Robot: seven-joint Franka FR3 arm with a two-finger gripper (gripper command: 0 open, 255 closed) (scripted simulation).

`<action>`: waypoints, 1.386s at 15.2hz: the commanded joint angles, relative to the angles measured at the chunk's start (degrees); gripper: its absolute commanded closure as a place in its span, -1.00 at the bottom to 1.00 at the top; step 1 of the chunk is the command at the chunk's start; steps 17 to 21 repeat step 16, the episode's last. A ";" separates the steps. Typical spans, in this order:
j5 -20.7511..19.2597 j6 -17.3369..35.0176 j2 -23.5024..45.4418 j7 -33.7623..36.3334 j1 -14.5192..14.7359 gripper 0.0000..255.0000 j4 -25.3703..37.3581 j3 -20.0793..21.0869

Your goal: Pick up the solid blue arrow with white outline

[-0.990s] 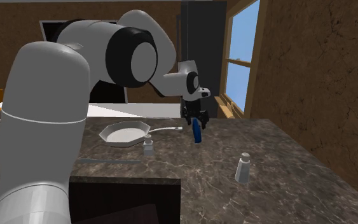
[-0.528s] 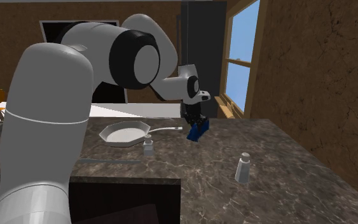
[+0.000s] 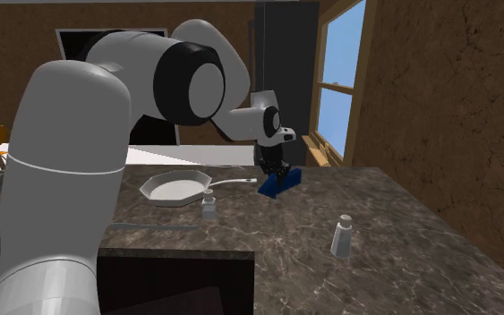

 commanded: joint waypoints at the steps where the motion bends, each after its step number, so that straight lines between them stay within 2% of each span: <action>1: 0.53 -0.89 -0.56 -0.43 -0.16 1.00 0.31 0.24; 14: 3.99 -9.18 -4.23 -3.42 -0.86 1.00 5.59 1.61; 21: 4.02 -9.28 -4.27 -3.45 -0.86 1.00 5.67 1.62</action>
